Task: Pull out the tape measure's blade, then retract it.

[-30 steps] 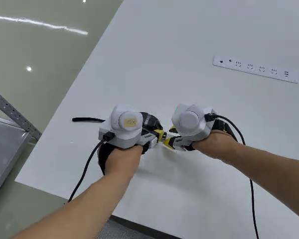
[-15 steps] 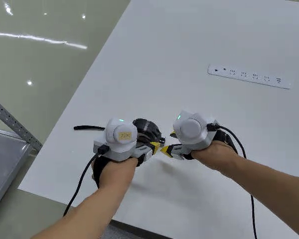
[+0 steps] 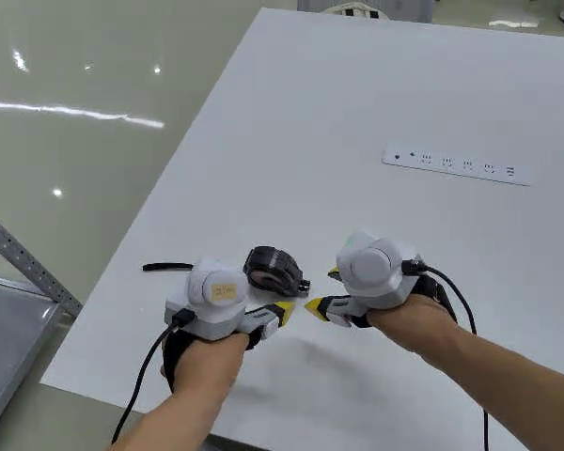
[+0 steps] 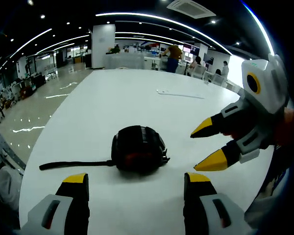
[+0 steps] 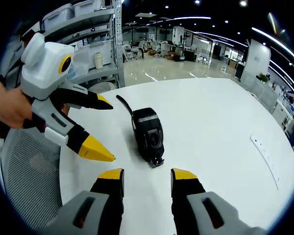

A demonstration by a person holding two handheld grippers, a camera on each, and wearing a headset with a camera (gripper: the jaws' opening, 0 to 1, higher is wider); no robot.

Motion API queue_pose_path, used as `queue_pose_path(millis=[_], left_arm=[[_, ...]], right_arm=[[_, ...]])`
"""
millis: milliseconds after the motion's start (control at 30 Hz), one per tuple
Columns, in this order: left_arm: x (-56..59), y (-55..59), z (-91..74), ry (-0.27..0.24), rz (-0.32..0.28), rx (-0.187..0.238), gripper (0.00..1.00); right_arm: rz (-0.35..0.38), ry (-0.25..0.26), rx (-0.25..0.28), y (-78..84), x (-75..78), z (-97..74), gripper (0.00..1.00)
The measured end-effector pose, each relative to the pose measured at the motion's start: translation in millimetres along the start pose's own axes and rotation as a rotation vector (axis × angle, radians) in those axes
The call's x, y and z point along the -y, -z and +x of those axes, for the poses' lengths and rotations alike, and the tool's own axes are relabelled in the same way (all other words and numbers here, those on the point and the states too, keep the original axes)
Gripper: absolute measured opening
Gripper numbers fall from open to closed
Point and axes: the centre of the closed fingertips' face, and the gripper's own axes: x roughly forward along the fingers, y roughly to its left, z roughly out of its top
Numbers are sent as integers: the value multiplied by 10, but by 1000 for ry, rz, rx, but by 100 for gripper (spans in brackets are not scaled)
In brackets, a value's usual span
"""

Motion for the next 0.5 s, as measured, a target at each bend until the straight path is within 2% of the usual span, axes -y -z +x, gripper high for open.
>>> queue_pose_path(millis=[333, 500], left_arm=[[69, -34, -167, 6, 46, 28, 78], [87, -15, -235, 10, 58, 37, 79]], right_arm=[[80, 41, 48, 58, -65, -243, 42], [106, 55, 56, 157, -98, -333, 44]])
